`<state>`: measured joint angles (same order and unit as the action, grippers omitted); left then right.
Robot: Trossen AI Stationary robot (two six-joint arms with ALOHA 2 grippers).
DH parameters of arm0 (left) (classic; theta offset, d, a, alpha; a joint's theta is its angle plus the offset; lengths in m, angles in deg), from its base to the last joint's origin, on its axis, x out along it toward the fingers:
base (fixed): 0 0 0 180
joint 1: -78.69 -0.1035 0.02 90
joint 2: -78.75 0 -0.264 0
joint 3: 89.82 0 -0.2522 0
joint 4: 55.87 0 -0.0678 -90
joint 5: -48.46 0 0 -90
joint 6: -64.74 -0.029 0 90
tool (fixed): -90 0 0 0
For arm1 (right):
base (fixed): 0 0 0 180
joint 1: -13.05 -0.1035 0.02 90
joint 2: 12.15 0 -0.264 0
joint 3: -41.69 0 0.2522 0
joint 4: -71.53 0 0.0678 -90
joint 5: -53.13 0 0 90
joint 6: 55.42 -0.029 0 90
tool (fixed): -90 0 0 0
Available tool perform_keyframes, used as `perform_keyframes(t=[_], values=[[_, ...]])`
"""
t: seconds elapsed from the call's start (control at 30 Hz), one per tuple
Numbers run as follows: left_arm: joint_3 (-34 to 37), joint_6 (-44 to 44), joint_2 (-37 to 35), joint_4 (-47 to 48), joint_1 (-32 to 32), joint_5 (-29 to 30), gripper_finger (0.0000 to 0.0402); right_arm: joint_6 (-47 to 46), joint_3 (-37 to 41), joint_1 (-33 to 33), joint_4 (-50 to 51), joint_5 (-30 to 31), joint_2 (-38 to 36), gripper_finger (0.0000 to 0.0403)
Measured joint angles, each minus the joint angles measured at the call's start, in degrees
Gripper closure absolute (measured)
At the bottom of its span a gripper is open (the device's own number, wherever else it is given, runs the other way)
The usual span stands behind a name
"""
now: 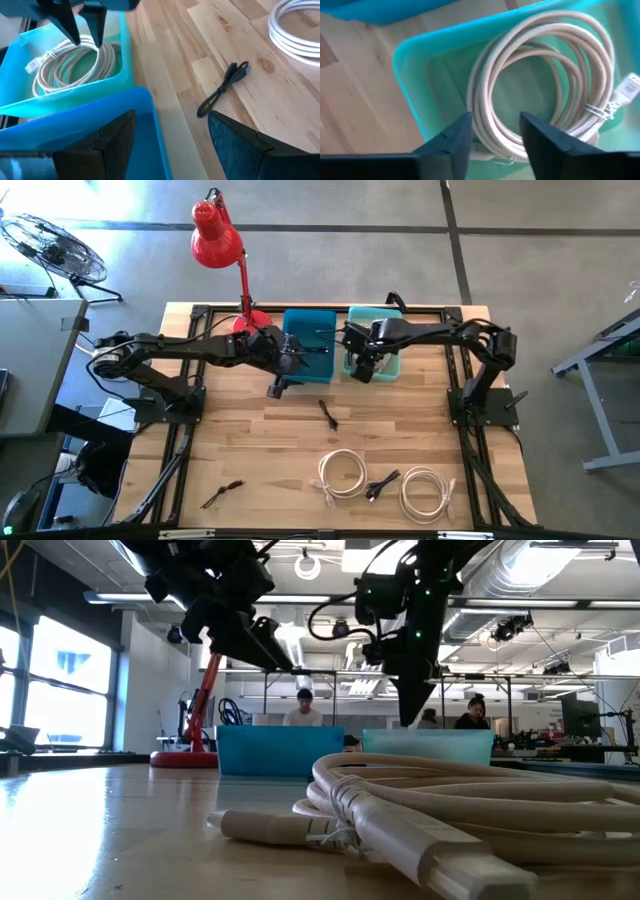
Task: Pick & Place USB Port
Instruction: Put the black charger cable into the blue bin
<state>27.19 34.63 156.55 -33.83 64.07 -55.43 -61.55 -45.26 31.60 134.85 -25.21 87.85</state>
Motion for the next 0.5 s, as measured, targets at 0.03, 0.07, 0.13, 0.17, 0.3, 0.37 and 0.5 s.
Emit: perform_keyframes(t=[0.03,0.07,0.13,0.17,0.3,0.37,0.5], values=[[0.00,0.00,0.00,0.24,0.00,0.08,0.0156,-0.04,0.00,0.00,0.27,-0.19,-0.43,0.0228],[0.00,0.00,0.00,0.63,0.00,0.17,0.0156,-0.06,0.00,0.00,0.85,-0.64,-1.04,0.0218],[0.00,0.00,0.00,1.33,0.00,0.15,0.0156,-0.75,0.00,-0.08,2.64,-0.91,-2.62,0.0206],[0.00,0.00,0.00,1.88,0.00,0.15,0.0156,-1.28,0.00,-0.22,3.97,-0.95,-3.74,0.0203],[0.00,0.00,0.00,5.14,0.02,0.42,0.0156,-2.94,-0.02,-1.53,10.05,-2.28,-9.20,0.0200],[0.22,0.00,0.02,6.17,0.02,1.12,0.0156,-3.53,-0.02,-2.78,12.67,-5.55,-12.45,0.0200],[0.83,0.00,0.02,6.05,0.02,1.44,0.0156,-6.11,-0.04,-6.56,14.47,-17.44,-19.02,0.0199]])
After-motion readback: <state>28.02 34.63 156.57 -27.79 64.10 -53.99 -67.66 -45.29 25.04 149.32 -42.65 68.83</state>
